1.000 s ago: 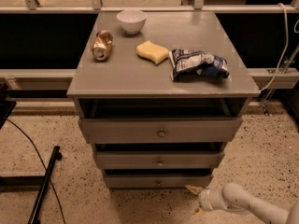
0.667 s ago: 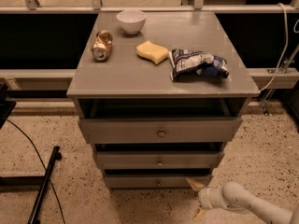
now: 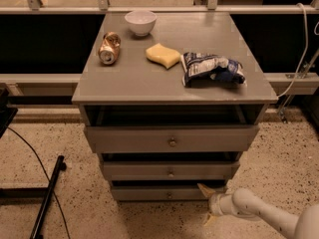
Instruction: Open bottom drawer
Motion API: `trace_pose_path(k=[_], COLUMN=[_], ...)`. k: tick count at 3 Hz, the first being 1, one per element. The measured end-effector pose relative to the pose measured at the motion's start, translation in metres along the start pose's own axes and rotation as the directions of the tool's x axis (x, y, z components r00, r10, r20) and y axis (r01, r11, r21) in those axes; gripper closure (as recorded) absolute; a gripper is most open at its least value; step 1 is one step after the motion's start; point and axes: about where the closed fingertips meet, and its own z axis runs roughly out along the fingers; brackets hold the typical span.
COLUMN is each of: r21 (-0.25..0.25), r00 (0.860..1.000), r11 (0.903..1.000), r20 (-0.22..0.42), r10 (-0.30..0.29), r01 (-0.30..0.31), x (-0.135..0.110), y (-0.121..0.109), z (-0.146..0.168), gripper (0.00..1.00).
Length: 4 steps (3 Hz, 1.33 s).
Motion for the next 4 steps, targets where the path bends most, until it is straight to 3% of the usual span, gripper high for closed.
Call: trace_pose_path(k=[2,4], r21=[0.014,0.012], r00=[0.998,0.995], r11=[0.9995,0.9969], r20=[-0.051,-0.061], r10=[0.029,0.078], r01=[-0.029,-0.077], x=[0.021,0.040], y=[-0.018,-0.037], z=[0.022,0.041], gripper=[0.00,0.00])
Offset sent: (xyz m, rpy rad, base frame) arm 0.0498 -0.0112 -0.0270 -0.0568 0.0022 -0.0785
